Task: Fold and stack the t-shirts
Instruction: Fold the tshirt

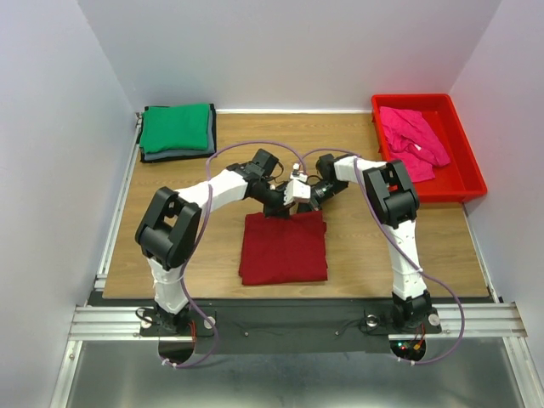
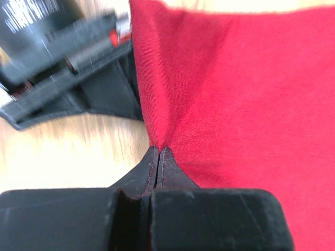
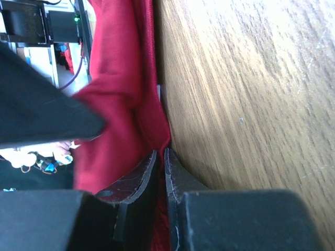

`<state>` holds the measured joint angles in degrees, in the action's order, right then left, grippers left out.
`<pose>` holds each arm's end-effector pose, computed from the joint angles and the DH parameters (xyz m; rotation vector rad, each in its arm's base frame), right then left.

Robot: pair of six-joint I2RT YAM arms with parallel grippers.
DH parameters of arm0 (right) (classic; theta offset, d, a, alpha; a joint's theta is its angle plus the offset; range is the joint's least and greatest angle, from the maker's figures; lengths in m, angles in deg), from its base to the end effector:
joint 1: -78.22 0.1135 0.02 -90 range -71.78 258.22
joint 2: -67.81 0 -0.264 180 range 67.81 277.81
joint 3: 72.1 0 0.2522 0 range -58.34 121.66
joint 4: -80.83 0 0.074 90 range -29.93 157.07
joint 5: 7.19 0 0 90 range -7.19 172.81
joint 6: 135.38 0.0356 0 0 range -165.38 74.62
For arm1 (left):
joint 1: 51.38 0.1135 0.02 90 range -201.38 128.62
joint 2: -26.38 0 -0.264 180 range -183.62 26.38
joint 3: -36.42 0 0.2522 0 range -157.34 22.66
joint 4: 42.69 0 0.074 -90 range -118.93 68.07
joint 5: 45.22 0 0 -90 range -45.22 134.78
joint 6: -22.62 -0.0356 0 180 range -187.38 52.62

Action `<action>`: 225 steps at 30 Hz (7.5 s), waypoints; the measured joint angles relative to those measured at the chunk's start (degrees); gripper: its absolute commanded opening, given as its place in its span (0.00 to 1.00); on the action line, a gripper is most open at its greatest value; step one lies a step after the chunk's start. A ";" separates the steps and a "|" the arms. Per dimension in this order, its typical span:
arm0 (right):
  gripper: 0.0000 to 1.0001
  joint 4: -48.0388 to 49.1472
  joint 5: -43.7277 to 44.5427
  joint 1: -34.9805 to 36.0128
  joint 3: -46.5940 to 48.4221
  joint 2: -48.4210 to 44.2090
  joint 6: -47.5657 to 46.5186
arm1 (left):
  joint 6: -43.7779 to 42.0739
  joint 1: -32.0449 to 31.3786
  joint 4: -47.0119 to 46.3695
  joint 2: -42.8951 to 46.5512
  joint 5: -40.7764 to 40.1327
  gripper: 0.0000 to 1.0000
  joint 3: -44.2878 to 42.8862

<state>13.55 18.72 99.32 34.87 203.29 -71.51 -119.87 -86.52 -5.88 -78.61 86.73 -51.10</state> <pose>0.3811 0.1814 0.0891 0.9761 -2.4403 -1.6486 0.3032 -0.2425 0.2112 1.8126 1.4753 -0.7663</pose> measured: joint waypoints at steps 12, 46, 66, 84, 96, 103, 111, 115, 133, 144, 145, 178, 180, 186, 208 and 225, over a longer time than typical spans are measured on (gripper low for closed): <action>0.48 -2.89 8.79 -2.08 9.20 -0.09 1.75 | 0.74 1.01 -0.31 -4.11 -1.42 0.43 -3.61; 0.58 6.56 18.05 -6.29 -8.70 -18.40 6.49 | 18.69 15.76 -4.76 6.80 -4.13 0.53 10.51; 0.08 7.58 17.97 -4.90 -11.74 -17.70 6.43 | 17.84 15.76 -4.13 5.29 -5.97 0.19 11.41; 0.01 7.74 20.68 -5.35 -13.97 -25.90 6.45 | 17.81 17.90 -3.50 6.12 -5.79 0.00 10.54; 0.01 12.33 22.58 -7.50 -8.20 -14.16 8.57 | 18.58 19.12 -5.64 -4.50 -7.15 0.00 3.06; 0.01 14.27 26.10 -8.81 1.57 -8.79 10.08 | 19.21 20.20 -6.14 -10.99 -8.66 0.00 -6.01; 0.59 15.65 28.41 -9.46 9.42 -5.44 13.03 | 21.31 22.18 -6.19 -12.96 -8.55 0.55 -11.54; 1.00 15.82 30.34 -9.99 9.92 -7.69 16.65 | 25.35 25.09 -6.14 -9.55 -5.57 0.65 -11.67; 1.00 38.21 7.15 -5.60 -4.85 -12.85 49.94 | 91.65 20.70 -68.32 -6.47 16.22 0.97 21.64; 1.00 42.51 3.04 -7.85 -5.64 -6.60 50.88 | 96.87 26.53 -72.85 -13.35 14.12 0.98 18.71; 1.00 42.58 3.02 -8.09 -5.62 -6.67 51.01 | 95.89 26.99 -71.80 -13.31 14.23 0.98 18.03; 1.00 38.03 -0.09 -6.51 -23.85 -19.80 47.28 | 82.99 24.96 -57.40 -3.58 19.50 0.72 27.96; 1.00 37.05 0.11 -6.19 -24.79 -23.15 46.75 | 82.16 25.16 -54.75 0.96 19.23 0.72 28.15; 0.91 36.65 -1.11 -3.52 -28.33 -35.01 45.72 | 81.92 21.16 -54.49 14.47 19.76 0.68 30.16; 0.22 35.98 -1.66 -3.15 -35.06 -21.07 40.98 | 71.67 20.44 -40.98 -5.29 22.82 0.19 28.35; 0.12 46.49 3.61 3.52 -27.96 -28.85 56.33 | 65.26 19.93 -33.99 8.37 26.03 0.12 25.68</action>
<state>60.04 22.32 102.84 6.91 174.44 -15.18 -54.61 -66.59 -39.87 -70.24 112.76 -25.42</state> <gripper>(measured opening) 0.137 0.116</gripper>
